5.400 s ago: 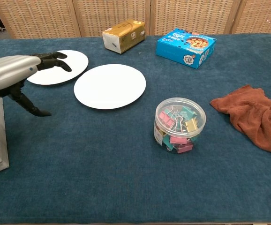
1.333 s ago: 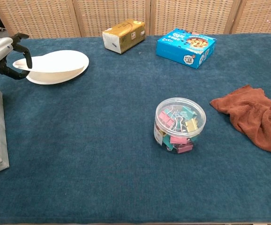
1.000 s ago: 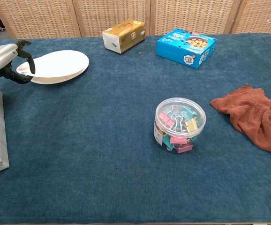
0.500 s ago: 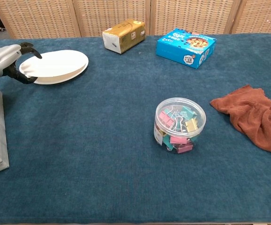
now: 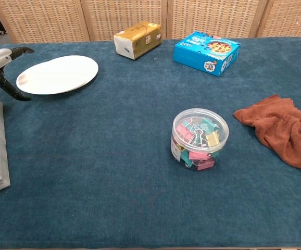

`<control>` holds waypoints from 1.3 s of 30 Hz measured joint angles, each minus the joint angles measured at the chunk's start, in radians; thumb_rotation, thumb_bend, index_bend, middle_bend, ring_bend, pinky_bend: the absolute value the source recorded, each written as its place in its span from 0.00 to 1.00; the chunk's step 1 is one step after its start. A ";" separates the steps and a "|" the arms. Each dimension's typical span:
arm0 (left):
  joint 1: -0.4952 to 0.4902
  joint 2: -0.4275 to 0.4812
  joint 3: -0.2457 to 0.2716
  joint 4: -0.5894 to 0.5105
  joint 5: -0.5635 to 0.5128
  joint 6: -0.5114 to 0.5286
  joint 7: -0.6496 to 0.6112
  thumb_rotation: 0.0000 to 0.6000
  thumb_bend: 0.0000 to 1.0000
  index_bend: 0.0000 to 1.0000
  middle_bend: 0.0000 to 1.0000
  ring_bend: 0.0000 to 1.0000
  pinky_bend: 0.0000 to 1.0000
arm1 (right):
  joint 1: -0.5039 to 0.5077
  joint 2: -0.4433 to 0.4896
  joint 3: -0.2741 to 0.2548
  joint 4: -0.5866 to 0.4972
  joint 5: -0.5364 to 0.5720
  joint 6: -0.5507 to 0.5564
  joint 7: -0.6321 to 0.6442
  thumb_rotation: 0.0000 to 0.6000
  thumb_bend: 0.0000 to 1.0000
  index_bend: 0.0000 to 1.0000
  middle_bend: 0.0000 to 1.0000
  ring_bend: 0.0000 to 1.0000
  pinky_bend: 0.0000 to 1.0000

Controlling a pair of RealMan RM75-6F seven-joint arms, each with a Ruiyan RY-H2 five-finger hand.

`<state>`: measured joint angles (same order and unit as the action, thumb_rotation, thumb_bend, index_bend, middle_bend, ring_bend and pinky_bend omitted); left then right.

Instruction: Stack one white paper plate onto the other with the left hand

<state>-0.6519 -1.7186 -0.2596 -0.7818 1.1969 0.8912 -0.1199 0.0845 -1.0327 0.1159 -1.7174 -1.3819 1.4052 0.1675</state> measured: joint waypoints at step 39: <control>-0.109 -0.039 -0.030 0.018 -0.068 -0.098 0.097 1.00 0.00 0.00 0.00 0.00 0.00 | 0.015 -0.012 0.022 0.021 0.067 -0.035 -0.020 1.00 0.00 0.00 0.00 0.00 0.00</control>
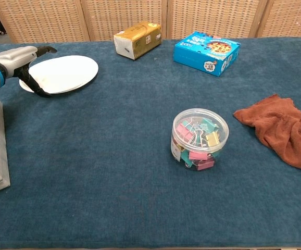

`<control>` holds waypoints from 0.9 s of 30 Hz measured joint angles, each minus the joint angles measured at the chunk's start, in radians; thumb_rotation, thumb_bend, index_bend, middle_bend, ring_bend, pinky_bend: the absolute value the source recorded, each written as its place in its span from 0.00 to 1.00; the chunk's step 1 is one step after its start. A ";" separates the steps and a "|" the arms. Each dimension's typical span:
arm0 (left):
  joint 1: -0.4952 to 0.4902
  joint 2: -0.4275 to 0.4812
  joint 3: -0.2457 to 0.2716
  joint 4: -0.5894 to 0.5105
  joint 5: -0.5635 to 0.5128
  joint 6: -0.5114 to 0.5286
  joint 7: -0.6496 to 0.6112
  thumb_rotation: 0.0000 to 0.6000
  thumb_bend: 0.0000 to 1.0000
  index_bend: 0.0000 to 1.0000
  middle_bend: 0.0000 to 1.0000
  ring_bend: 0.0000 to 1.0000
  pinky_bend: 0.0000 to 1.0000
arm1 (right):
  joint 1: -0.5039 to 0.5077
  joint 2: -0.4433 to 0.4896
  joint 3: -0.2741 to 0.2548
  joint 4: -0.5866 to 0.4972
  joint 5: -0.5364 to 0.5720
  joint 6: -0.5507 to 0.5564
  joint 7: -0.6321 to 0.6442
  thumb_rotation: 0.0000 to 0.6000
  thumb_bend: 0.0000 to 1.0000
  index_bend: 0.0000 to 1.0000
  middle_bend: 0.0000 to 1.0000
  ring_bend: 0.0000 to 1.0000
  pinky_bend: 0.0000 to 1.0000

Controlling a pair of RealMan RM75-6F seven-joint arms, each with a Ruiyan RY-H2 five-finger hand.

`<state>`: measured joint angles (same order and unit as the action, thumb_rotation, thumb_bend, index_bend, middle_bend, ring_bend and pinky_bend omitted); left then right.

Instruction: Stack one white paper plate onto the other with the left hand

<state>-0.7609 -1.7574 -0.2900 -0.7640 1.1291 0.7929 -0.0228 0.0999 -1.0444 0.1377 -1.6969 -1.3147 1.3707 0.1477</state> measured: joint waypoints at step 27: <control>0.011 0.092 0.014 -0.091 0.064 0.043 -0.121 1.00 0.00 0.00 0.00 0.00 0.00 | 0.001 0.008 0.004 -0.004 0.007 -0.009 0.008 1.00 0.00 0.00 0.00 0.00 0.00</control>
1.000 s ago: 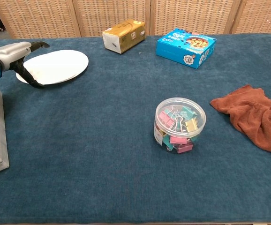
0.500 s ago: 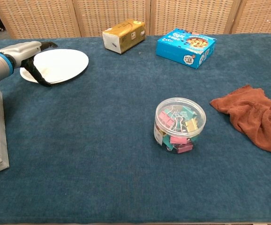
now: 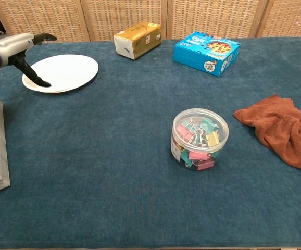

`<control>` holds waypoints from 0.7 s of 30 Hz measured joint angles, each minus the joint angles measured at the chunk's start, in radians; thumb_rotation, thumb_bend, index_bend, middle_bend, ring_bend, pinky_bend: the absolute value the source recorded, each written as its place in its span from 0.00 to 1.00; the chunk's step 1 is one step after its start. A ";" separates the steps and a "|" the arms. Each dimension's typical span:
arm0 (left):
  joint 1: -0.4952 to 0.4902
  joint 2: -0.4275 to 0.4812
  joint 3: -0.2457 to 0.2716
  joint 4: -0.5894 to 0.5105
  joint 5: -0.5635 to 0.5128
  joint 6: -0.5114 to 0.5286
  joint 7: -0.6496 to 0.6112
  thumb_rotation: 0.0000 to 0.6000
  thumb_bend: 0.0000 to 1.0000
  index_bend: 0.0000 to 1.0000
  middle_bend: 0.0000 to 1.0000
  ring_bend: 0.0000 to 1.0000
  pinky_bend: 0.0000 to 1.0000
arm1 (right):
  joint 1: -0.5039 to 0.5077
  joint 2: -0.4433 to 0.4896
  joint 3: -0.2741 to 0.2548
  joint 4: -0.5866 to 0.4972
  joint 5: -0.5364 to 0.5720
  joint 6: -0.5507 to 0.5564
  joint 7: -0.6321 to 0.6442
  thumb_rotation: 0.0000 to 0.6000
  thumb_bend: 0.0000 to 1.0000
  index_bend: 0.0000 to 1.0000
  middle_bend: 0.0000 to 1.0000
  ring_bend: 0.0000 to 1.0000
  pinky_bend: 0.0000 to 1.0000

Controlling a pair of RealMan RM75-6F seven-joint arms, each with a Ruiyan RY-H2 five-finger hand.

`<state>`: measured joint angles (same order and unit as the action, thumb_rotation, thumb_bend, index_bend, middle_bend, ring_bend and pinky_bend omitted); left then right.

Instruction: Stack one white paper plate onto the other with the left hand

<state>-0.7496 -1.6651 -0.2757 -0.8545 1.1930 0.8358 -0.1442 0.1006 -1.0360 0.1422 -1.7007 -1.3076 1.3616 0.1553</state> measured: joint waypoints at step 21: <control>0.498 0.476 0.179 -0.699 0.076 0.551 0.149 1.00 0.00 0.00 0.00 0.00 0.00 | -0.003 -0.039 -0.019 0.054 -0.135 0.083 0.004 1.00 0.00 0.00 0.00 0.00 0.00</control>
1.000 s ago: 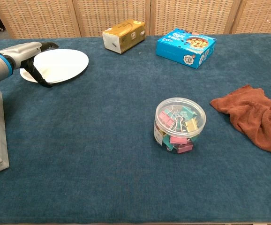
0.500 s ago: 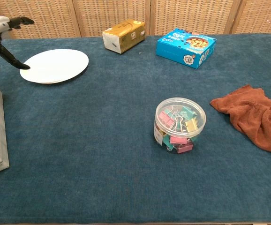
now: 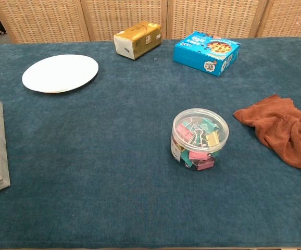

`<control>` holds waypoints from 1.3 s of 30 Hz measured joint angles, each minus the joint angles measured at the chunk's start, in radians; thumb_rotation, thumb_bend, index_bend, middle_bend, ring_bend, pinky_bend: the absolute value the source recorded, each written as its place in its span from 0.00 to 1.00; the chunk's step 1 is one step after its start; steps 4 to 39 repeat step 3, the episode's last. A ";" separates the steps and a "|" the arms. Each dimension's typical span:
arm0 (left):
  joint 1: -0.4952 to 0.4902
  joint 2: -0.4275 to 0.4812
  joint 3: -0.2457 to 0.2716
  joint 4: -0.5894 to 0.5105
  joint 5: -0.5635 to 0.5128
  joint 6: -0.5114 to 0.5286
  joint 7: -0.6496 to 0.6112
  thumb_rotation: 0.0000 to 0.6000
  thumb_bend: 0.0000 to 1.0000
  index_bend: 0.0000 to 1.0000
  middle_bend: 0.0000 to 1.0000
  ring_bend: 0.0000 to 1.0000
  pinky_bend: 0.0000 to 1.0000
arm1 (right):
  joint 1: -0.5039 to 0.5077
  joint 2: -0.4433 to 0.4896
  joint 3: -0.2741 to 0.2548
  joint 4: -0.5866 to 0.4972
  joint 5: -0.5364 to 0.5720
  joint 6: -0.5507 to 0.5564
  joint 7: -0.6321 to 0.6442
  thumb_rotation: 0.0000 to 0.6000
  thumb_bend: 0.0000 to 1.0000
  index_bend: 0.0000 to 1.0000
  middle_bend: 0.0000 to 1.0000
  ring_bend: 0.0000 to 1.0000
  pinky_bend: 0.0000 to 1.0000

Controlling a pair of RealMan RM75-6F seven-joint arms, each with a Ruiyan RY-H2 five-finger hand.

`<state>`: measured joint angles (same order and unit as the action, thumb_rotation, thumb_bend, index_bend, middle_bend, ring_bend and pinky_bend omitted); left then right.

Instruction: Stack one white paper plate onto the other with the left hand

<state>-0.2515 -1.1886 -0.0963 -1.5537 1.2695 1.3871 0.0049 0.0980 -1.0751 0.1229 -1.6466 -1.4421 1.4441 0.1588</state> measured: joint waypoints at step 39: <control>0.072 0.045 0.045 -0.071 0.009 0.055 0.016 1.00 0.00 0.00 0.00 0.00 0.00 | -0.002 0.001 -0.002 -0.007 -0.012 0.012 -0.002 1.00 0.00 0.00 0.00 0.00 0.00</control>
